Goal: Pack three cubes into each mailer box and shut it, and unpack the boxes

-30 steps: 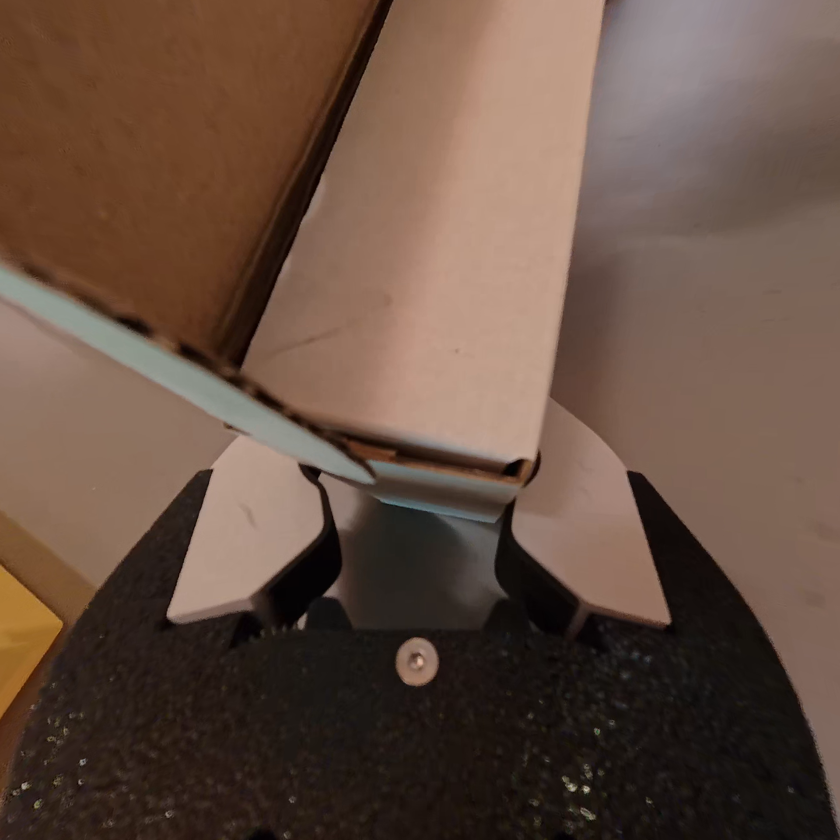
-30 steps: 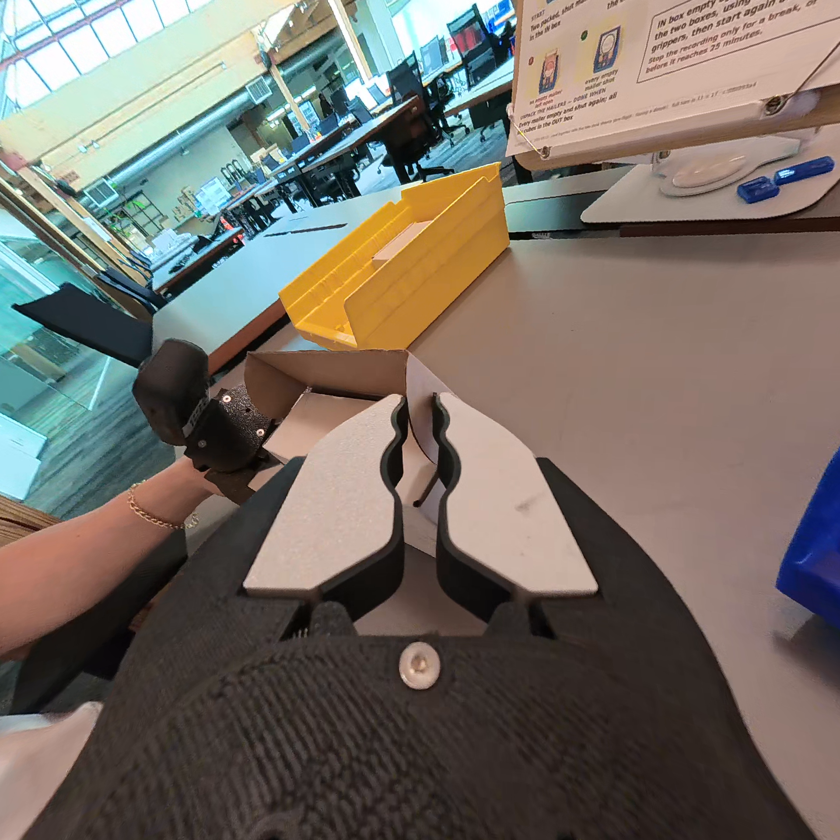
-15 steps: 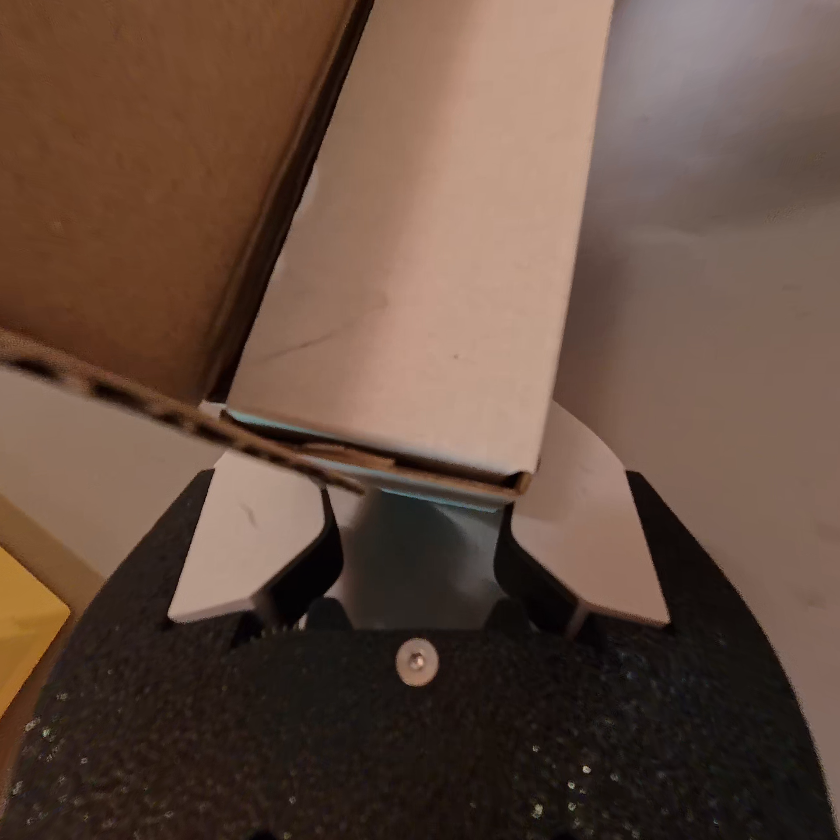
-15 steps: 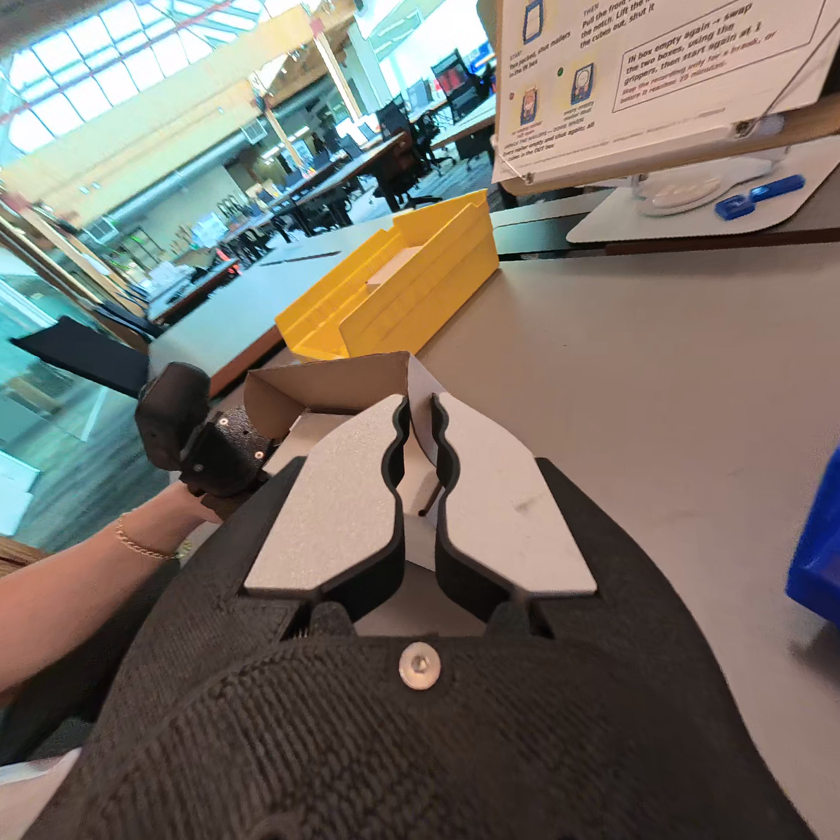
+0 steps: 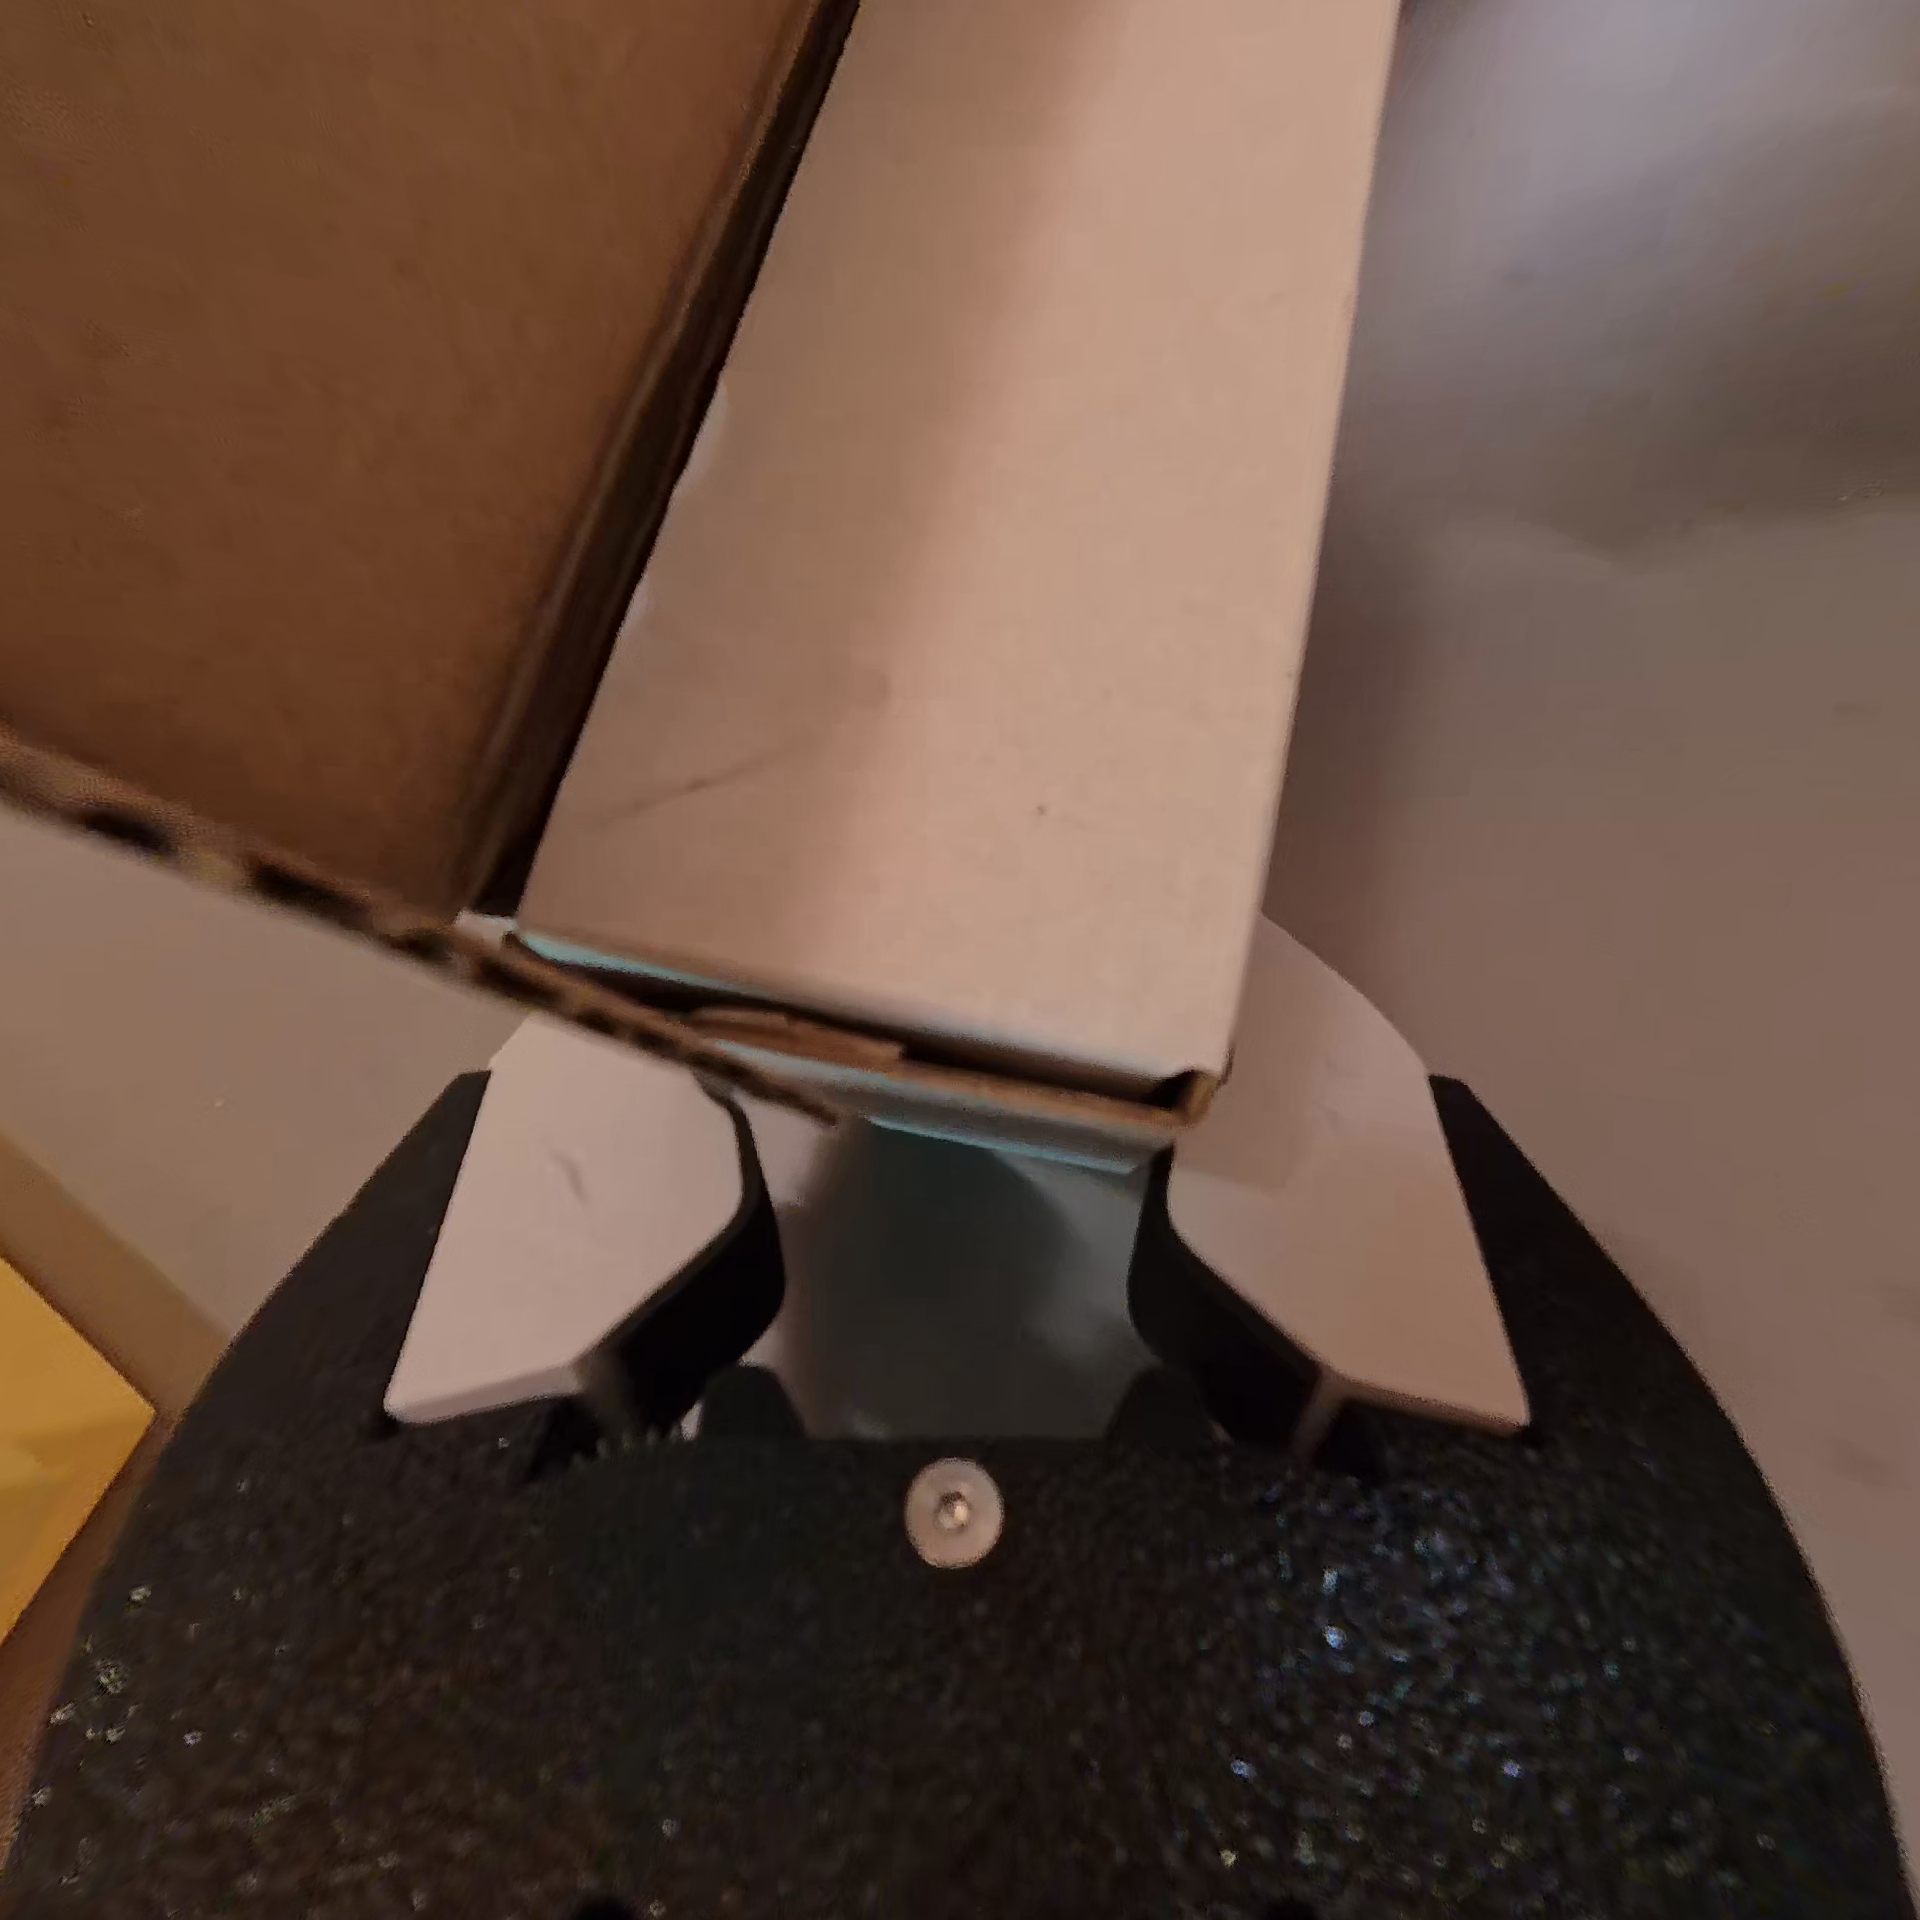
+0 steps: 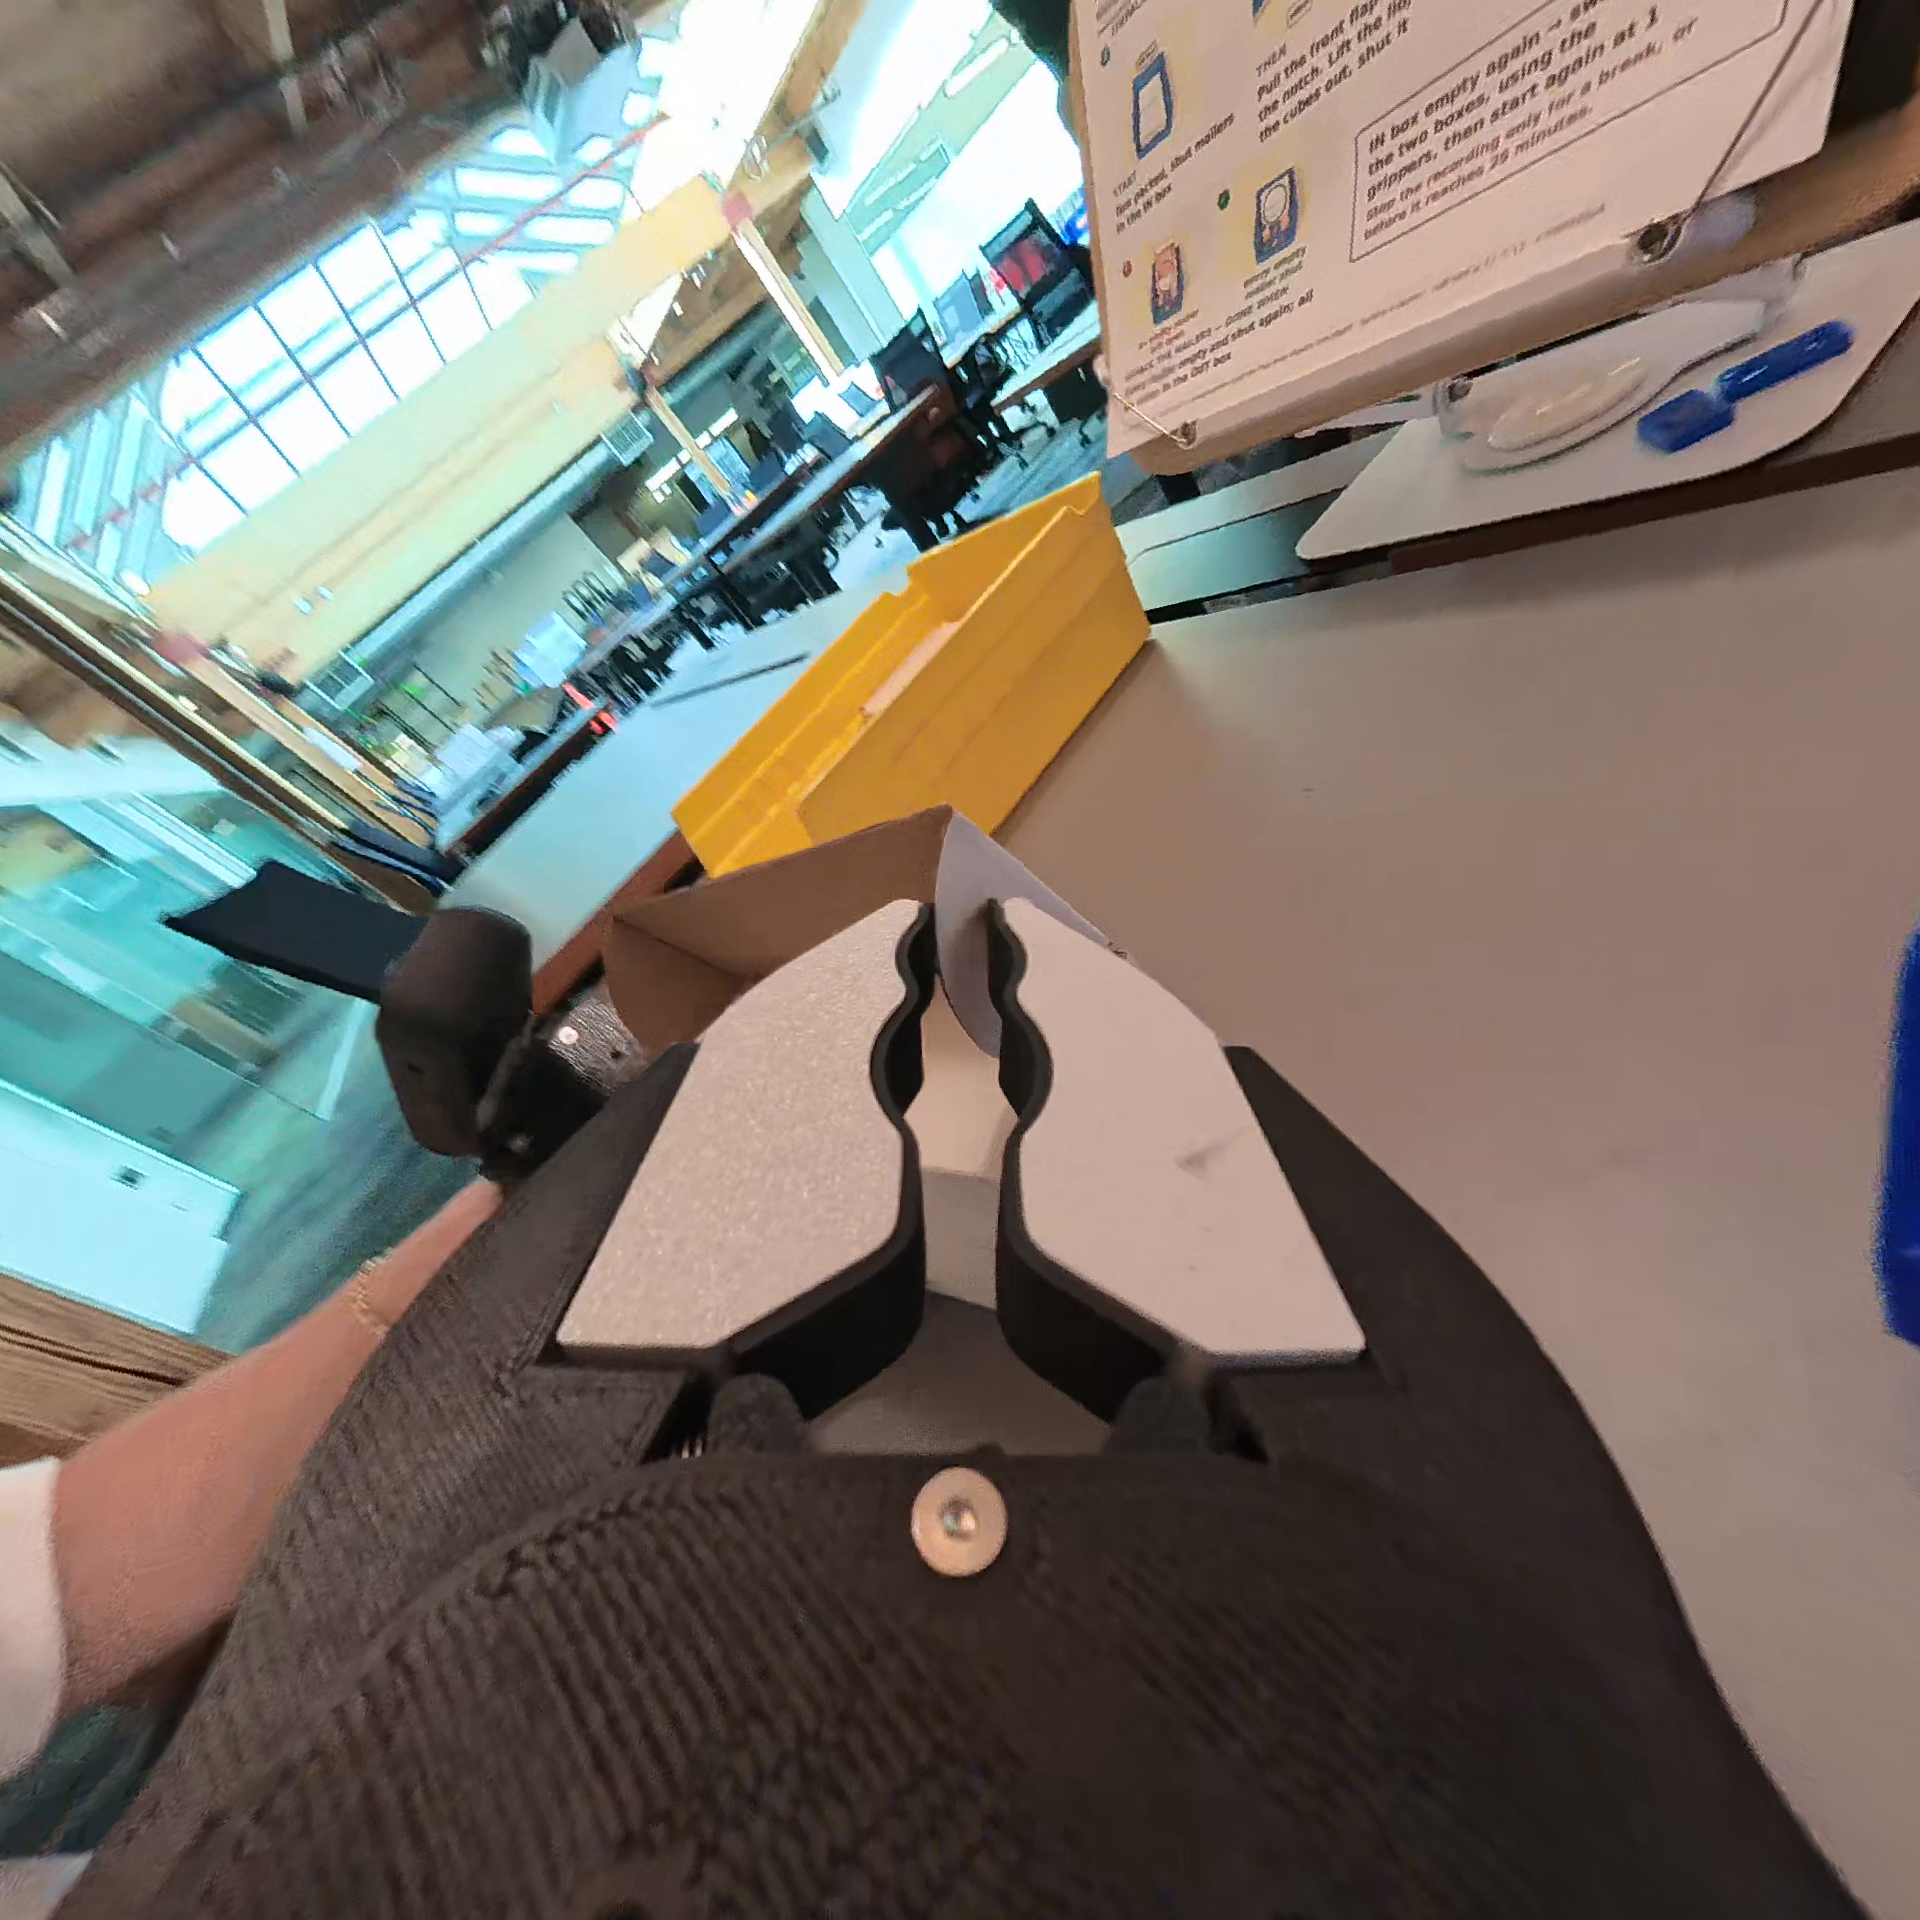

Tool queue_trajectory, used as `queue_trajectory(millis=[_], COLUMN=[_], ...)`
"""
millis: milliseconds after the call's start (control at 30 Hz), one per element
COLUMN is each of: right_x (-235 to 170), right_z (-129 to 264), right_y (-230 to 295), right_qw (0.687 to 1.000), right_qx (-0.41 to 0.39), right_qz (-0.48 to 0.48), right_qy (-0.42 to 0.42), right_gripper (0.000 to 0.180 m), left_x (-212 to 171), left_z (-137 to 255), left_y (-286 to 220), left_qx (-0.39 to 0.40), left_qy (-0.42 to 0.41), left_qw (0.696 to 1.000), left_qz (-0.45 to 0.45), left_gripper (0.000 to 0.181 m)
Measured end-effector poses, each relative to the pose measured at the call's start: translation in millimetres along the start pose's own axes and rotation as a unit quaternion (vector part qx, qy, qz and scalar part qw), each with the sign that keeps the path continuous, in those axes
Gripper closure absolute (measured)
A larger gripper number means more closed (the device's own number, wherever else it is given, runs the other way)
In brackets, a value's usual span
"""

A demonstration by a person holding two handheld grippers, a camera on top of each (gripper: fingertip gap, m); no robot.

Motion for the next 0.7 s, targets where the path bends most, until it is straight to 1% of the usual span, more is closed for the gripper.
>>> queue_trajectory(millis=[167,300,367,467,600,700], right_x=[2,4,7,5,3,3], right_z=[3,5,8,6,7,6], right_y=[3,8,9,9,2,5], right_qw=[0.993,0.980,0.972,0.978,0.985,0.987], right_qx=[-0.032,-0.048,-0.058,-0.040,-0.033,-0.030], right_qz=[0.108,0.189,0.223,0.199,0.163,0.155], right_qy=[0.028,0.048,0.045,0.047,0.045,0.040], right_gripper=[0.173,0.175,0.177,0.177,0.177,0.177], left_x=[1,1,0,-1,-1,-1], left_z=[-1,0,0,1,0,1], left_y=[-1,-2,-1,0,0,0], left_qx=[0.005,0.010,0.005,0.001,0.000,-0.002], left_qy=[-0.002,-0.009,-0.015,-0.019,-0.010,-0.013], left_qw=[1.000,1.000,1.000,1.000,1.000,1.000], left_qz=[-0.008,-0.016,-0.008,0.006,0.001,0.003], left_gripper=[0.097,0.097,0.097,0.097,0.097,0.097])
Point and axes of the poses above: each gripper's, where its closed fingertips meet, z back along the fingers, x out of its top, y = z × x across the jaws, the point moved 7 cm from there along z, back along the fingers, and after that the axes turned 8 degrees about -y, right-handed, at the moved point
